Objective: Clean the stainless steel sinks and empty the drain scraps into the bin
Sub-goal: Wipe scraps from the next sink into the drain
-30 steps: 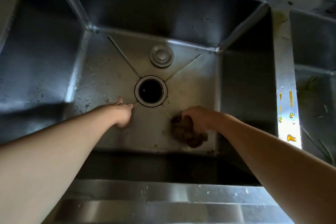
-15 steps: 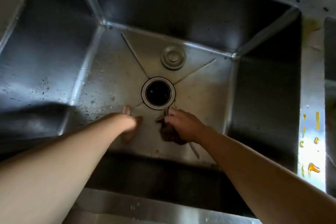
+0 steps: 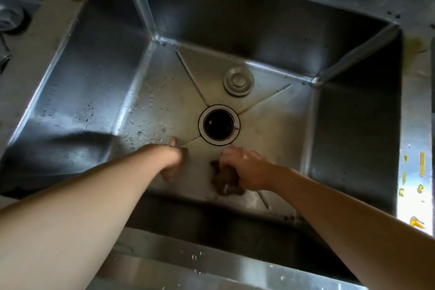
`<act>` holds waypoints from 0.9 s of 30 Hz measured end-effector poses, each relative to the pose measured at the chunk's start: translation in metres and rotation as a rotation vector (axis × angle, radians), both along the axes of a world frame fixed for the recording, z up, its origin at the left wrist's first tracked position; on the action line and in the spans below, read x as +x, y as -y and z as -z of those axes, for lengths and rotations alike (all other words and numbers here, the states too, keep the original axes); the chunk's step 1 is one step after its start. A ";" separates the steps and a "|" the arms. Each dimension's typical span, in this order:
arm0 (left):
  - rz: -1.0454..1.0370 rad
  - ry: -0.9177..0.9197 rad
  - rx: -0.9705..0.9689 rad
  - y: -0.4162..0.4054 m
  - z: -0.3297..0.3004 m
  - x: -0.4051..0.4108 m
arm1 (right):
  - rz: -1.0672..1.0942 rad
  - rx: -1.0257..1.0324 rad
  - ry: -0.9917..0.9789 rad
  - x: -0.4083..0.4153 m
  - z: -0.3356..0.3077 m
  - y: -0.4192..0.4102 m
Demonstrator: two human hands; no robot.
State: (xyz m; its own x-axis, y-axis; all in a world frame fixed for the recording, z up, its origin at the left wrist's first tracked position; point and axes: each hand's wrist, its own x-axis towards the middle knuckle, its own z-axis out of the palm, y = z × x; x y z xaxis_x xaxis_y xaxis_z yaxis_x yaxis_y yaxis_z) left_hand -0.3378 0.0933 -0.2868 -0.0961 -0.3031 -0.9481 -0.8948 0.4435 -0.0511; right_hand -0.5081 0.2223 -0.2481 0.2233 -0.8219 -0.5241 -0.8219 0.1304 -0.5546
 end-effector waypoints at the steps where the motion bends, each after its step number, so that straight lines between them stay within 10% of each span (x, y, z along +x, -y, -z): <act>1: 0.072 0.022 -0.033 0.002 -0.004 0.003 | -0.073 0.029 0.011 0.009 0.001 -0.009; 7: 0.133 -0.030 -0.119 0.007 -0.014 0.000 | -0.317 0.041 -0.040 0.047 0.032 -0.013; 17: 0.599 -0.103 0.100 0.028 0.004 0.016 | 0.085 -0.024 -0.396 0.027 0.034 0.067; 27: 0.355 -0.279 -0.287 0.048 -0.081 0.048 | 0.110 -0.105 -0.219 0.082 -0.007 0.061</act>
State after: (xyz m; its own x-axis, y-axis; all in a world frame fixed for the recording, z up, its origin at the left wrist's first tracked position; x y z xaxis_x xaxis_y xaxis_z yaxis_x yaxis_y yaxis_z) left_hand -0.2896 0.0455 -0.2060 -0.4764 -0.4492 -0.7558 -0.6892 0.7246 0.0038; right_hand -0.4263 0.1609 -0.2410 0.0204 -0.8871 -0.4611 -0.9078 0.1768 -0.3803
